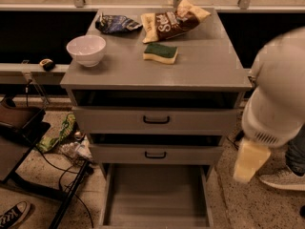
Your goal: Close bottom drawer
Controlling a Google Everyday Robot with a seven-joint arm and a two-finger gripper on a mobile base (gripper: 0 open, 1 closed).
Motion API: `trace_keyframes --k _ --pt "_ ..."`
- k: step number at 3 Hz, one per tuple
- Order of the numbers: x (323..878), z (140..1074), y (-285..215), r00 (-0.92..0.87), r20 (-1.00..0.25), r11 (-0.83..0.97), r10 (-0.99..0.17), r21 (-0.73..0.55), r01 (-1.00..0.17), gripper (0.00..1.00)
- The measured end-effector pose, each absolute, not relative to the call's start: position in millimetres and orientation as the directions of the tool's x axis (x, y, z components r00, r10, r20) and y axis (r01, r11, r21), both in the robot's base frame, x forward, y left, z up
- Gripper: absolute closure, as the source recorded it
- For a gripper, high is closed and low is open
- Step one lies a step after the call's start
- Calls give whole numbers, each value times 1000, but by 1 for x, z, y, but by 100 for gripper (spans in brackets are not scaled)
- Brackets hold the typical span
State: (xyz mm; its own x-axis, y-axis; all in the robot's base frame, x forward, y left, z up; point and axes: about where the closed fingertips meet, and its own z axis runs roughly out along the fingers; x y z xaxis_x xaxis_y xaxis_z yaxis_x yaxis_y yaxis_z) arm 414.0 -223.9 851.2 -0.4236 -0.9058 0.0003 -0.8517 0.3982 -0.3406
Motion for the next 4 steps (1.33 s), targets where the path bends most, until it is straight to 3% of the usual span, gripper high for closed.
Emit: trace_keyframes --k 2,4 --pt "369 731 -234 -482 -95 486 -871 -311 -817 0" --pt "363 695 -223 -480 -132 498 -867 -270 -824 0"
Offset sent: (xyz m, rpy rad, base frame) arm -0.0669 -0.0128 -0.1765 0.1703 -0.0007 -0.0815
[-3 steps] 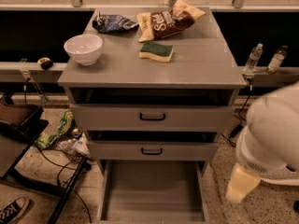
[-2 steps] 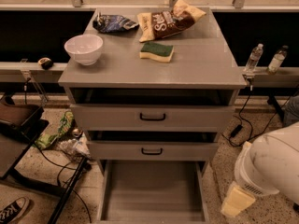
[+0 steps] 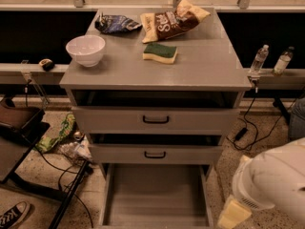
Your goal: Close bottom drawer
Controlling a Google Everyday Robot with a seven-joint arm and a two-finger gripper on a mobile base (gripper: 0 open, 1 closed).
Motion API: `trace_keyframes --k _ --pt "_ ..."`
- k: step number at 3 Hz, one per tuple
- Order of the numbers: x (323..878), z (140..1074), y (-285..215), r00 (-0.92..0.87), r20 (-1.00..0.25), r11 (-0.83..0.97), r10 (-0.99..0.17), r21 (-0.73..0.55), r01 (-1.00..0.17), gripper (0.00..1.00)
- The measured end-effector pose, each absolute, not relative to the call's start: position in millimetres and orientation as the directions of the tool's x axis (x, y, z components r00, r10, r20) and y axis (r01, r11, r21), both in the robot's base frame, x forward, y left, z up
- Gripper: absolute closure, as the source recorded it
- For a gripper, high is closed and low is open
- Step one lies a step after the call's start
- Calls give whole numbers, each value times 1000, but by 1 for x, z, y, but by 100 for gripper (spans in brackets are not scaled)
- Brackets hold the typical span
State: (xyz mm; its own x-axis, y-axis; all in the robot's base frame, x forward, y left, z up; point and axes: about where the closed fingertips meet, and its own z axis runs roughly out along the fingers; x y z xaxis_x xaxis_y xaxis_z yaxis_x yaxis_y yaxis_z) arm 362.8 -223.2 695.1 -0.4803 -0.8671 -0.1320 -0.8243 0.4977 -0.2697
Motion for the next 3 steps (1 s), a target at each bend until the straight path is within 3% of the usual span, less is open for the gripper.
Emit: trace_keyframes --k 3 --pt "329 503 -170 -384 -151 404 -911 -135 -905 0"
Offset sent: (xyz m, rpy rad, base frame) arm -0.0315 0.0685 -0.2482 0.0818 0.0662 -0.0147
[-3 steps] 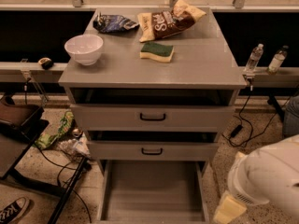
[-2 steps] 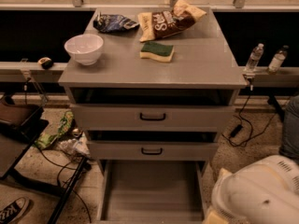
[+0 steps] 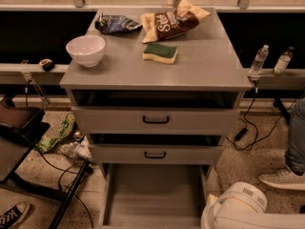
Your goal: Close bottom drawer
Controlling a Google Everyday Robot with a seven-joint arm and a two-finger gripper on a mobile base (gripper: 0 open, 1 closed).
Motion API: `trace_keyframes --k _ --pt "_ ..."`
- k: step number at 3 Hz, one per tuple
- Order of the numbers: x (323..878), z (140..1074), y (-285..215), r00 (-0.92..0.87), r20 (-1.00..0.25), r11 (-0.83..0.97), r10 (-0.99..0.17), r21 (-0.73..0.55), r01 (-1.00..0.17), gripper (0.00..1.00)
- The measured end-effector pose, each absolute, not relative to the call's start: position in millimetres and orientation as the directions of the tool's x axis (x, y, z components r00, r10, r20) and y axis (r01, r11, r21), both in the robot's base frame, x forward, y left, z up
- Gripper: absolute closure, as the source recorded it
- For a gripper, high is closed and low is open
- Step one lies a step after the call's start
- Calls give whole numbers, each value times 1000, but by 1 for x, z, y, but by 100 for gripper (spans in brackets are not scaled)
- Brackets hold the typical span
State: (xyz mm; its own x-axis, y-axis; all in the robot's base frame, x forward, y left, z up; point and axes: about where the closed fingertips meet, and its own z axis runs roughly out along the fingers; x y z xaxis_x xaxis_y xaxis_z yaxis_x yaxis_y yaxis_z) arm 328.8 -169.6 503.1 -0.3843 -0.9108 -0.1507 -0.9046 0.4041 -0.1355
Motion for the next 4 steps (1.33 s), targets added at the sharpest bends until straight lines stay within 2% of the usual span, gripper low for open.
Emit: trace_keyframes --k 2,4 --pt "349 414 -183 -550 -156 563 -820 -45 -826 0" --pt "336 369 -182 -563 -147 569 -813 3 -822 0"
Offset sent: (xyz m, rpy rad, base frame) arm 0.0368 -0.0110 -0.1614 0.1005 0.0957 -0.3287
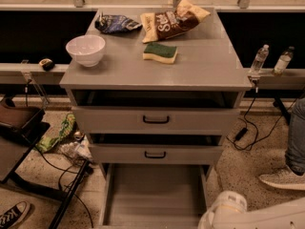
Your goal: Close bottom drawer
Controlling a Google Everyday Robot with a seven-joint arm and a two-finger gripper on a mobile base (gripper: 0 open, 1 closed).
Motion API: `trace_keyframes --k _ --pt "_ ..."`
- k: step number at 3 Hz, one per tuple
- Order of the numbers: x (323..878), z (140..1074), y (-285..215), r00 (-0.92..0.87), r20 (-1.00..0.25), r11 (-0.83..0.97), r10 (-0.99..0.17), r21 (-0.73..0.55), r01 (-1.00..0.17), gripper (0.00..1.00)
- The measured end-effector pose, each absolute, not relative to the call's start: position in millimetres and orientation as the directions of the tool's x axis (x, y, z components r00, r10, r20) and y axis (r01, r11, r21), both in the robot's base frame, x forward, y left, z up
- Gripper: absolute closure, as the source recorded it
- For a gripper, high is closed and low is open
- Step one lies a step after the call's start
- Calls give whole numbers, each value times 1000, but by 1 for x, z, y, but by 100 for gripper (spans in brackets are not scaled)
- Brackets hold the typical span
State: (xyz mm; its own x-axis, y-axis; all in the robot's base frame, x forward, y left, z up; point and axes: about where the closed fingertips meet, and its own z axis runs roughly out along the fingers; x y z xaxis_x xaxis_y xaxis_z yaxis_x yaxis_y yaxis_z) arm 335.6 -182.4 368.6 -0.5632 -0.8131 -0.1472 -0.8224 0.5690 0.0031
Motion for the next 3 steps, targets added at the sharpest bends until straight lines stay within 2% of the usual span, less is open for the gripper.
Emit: trace_keyframes --k 1,3 --pt "308 329 -186 -542 -140 543 -828 39 -839 0" --pt "285 230 -174 -517 -188 511 -835 83 -856 41"
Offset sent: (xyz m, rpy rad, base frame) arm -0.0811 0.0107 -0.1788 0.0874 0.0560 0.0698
